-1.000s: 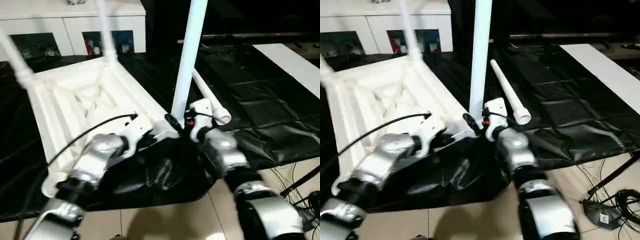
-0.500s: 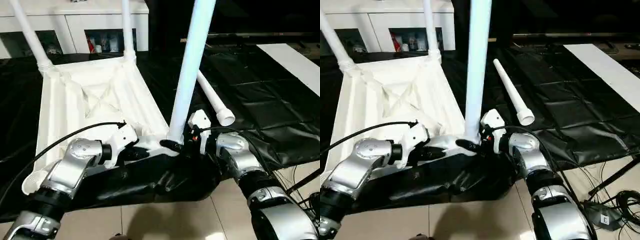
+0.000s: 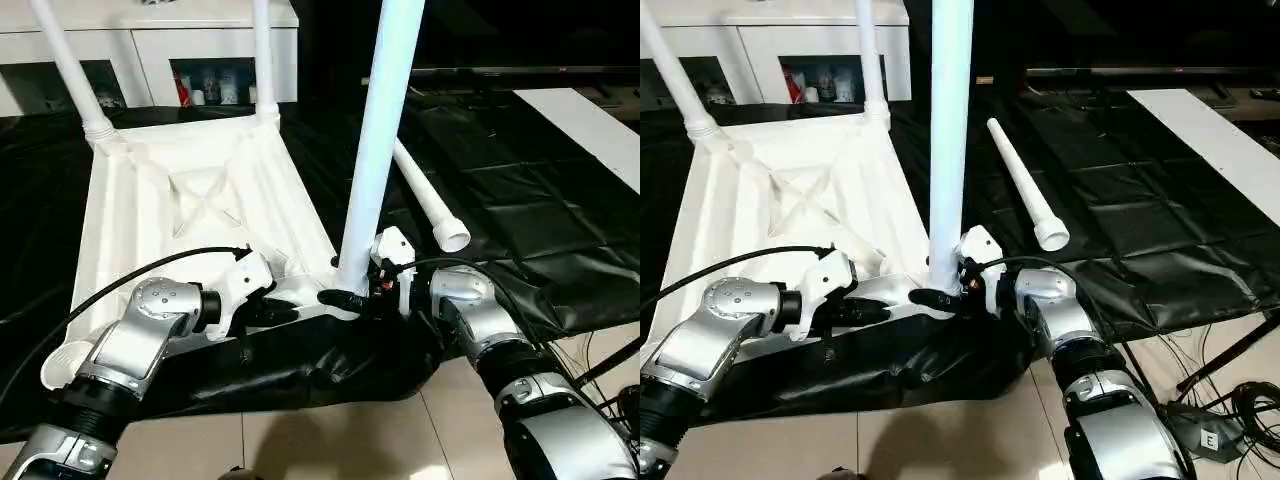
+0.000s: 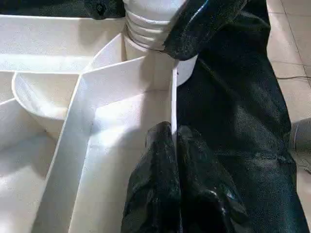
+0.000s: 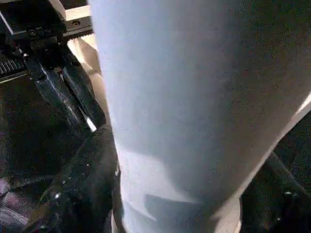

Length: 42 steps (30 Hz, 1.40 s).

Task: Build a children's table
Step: Rotate leg to tighten

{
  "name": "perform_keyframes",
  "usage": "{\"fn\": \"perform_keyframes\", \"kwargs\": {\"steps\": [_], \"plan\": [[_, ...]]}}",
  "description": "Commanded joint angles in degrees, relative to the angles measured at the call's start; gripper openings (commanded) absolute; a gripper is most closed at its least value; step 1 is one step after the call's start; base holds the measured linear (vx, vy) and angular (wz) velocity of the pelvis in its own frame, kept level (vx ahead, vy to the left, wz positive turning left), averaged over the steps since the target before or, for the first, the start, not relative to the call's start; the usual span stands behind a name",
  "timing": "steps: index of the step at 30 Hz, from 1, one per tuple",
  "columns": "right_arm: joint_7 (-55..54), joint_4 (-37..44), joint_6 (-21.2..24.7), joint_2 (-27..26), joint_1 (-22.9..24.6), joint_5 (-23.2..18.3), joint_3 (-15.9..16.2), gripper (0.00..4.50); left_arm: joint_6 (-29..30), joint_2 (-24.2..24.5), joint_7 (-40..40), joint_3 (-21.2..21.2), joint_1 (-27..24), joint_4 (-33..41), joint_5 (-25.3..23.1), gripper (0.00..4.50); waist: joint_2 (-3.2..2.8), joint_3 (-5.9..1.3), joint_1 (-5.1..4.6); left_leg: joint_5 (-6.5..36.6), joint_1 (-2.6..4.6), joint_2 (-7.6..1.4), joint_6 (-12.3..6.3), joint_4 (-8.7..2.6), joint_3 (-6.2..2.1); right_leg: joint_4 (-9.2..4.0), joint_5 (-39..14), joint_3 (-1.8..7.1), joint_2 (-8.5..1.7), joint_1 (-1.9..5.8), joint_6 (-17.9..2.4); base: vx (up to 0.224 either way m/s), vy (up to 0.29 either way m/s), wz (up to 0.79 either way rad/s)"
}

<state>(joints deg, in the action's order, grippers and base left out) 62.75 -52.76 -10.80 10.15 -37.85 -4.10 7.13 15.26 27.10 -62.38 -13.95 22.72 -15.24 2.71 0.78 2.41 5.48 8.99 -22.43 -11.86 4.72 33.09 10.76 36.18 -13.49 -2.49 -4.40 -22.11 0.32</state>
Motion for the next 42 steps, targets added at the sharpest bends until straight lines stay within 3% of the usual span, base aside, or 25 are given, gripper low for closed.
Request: {"fn": "perform_keyframes", "kwargs": {"steps": [1, 4, 16, 19, 23, 25, 29, 34, 38, 42], "plan": [[0.7, 0.3, -0.4, 0.3, 0.4, 0.4, 0.3, 2.90, 0.1, -0.8, -1.2, -0.9, -0.1, 1.2, 2.0, 0.00, -0.12, -3.63, -0.12, 6.9, 1.47, -1.59, -5.63, -3.04, -0.26, -3.10, 5.2, 1.86, -2.96, 2.19, -15.5, 0.000, 0.000, 0.00], [0.8, 0.1, -0.5, 0.4, 0.4, 0.4, 0.5, 2.71, 0.2, -0.7, -1.4, -0.9, 0.1, 1.0, 1.7, 0.00, -0.13, -3.67, -0.08, 6.8, 1.41, -1.57, -5.59, -3.02, -0.30, -3.02, 5.6, 1.83, -2.97, 2.28, -15.5, 0.000, 0.000, 0.00], [0.8, -0.6, -1.1, 0.5, 0.6, 1.0, 0.9, 2.66, 0.2, -0.3, -1.7, -1.0, 0.0, 1.0, 1.4, 0.00, -0.15, -3.81, -0.05, 5.8, 1.40, -1.52, -6.17, -2.80, -0.30, -2.80, 7.2, 1.77, -2.93, 2.34, -15.9, 0.000, 0.000, 0.00], [-1.3, -1.0, -0.4, -0.5, 0.6, -0.3, -0.7, 2.66, 0.2, -0.7, -0.4, -1.0, 0.2, 0.5, 0.7, 0.00, -0.21, -3.78, -0.05, 6.2, 1.42, -1.53, -6.05, -2.82, -0.30, -2.85, 6.8, 1.78, -2.96, 2.31, -15.9, 0.000, 0.000, 0.00], [-18.5, -4.7, 2.0, -4.8, -0.4, -0.2, -4.3, 2.66, 1.5, -5.1, 10.9, -1.1, 3.3, -5.8, -4.4, 0.00, -0.15, -3.39, -0.53, 9.0, 1.54, -1.51, -4.18, -3.28, -0.37, -3.37, 2.3, 2.00, -3.12, 2.16, -15.4, 0.000, 0.000, 0.00], [-24.5, -5.6, 2.9, -6.4, -0.4, 0.5, -4.8, 2.66, 3.0, -7.4, 15.6, -0.7, 4.6, -8.0, -5.6, 0.00, -0.27, -3.01, -0.63, 13.8, 2.04, -1.53, -1.03, -3.74, -0.54, -4.08, -5.4, 2.13, -3.22, 1.76, -14.1, 0.000, 0.000, 0.00], [-41.3, -8.9, 6.6, -11.3, -1.6, -0.1, -7.6, 2.65, 8.9, -15.3, 29.3, 1.2, 8.6, -14.1, -7.2, 0.00, -0.12, -2.92, -0.49, 18.0, 2.68, -1.45, 1.24, -3.88, -0.53, -4.98, -13.0, 2.49, -3.48, 1.22, -11.9, 0.000, 0.000, 0.00], [-50.3, -11.7, 9.0, -15.4, -3.8, -2.6, -11.6, 2.65, 7.1, -20.6, 36.5, 1.3, 12.3, -19.8, -8.8, 0.00, 0.12, -2.98, -0.28, 17.3, 2.27, -1.21, 0.64, -3.90, -0.51, -5.21, -12.4, 2.40, -3.25, 1.13, -9.4, 0.000, 0.000, 0.00], [-50.3, -11.7, 9.0, -15.4, -3.8, -2.6, -11.6, 2.65, 7.1, -20.6, 36.5, 1.3, 12.3, -19.8, -8.8, 0.00, 0.19, -3.15, 0.02, 15.9, 1.70, -1.29, -0.26, -3.97, -0.61, -5.05, -10.7, 2.24, -3.46, 1.49, -8.5, 0.000, 0.000, 0.00], [-50.3, -11.7, 9.0, -15.4, -3.8, -2.6, -11.6, 2.65, 7.1, -20.6, 36.5, 1.3, 12.3, -19.8, -8.8, 0.00, 0.17, -3.00, -0.02, 17.1, 1.79, -1.34, -0.32, -4.09, -0.62, -5.31, -12.4, 2.22, -3.50, 1.27, -8.4, 0.000, 0.000, 0.00]]}}
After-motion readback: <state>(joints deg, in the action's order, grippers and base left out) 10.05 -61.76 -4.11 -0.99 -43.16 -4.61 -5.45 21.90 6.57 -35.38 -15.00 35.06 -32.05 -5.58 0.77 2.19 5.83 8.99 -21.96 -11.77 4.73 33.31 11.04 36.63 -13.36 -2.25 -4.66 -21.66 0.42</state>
